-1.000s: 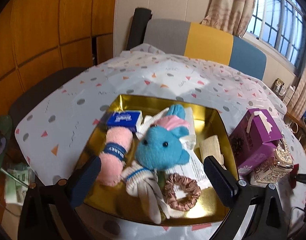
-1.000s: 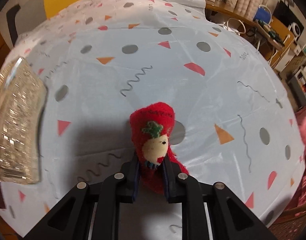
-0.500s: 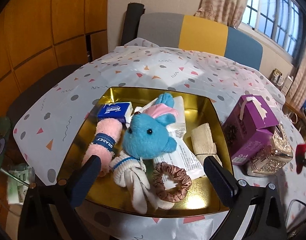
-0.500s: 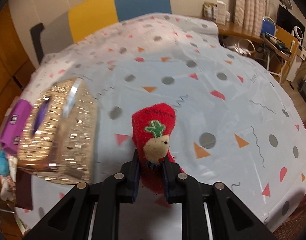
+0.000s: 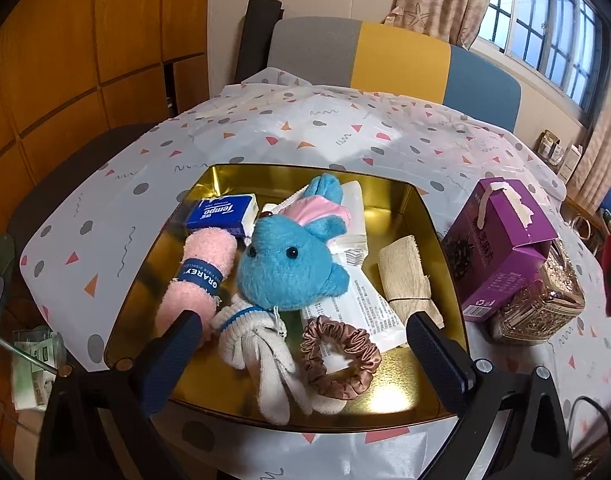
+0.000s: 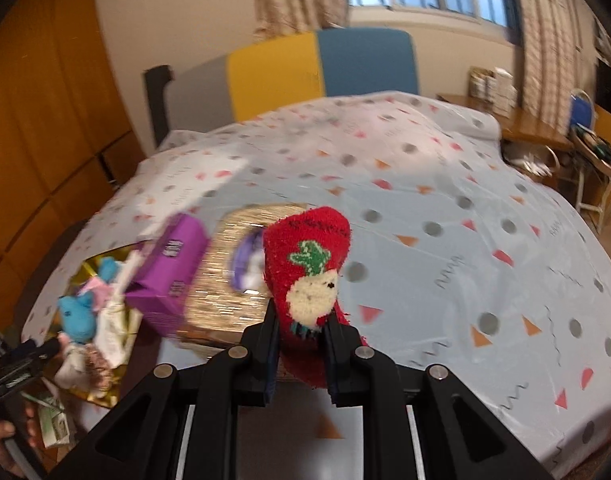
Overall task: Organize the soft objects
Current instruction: 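Carry the red sock into the gold tray and open the right tool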
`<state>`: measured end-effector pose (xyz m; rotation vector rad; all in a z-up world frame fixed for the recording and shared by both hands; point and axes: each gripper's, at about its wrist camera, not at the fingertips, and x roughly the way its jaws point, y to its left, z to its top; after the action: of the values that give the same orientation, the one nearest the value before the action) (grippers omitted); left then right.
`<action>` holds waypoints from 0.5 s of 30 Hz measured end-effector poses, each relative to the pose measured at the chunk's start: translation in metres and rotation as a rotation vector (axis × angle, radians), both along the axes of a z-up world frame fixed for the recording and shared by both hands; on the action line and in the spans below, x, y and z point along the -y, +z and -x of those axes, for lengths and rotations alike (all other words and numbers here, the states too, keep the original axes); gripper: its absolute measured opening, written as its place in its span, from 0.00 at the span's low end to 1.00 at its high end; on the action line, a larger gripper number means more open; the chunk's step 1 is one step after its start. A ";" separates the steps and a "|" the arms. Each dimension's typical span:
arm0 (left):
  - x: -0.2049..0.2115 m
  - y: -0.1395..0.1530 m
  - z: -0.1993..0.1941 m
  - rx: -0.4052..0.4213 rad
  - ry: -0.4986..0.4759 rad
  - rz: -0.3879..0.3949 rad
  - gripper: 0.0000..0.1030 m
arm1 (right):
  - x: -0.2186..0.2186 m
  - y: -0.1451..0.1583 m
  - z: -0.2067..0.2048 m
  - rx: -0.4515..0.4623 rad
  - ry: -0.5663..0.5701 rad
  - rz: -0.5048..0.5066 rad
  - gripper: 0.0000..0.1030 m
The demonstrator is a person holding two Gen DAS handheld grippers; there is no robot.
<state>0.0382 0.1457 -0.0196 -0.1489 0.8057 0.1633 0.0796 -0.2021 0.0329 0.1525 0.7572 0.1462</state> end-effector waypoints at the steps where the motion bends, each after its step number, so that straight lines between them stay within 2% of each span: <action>1: 0.000 0.000 0.000 0.000 0.002 -0.002 1.00 | -0.011 0.005 0.002 0.017 0.027 -0.004 0.17; 9: -0.012 -0.001 0.001 0.003 0.027 -0.006 1.00 | -0.091 0.028 0.010 0.080 0.262 -0.024 0.17; 15: -0.025 0.002 0.003 0.013 0.062 -0.009 1.00 | -0.158 0.022 -0.001 0.040 0.429 -0.047 0.17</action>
<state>0.0353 0.1708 -0.0176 -0.1662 0.7876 0.2239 0.0809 -0.0442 0.0545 0.0296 0.7390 0.5729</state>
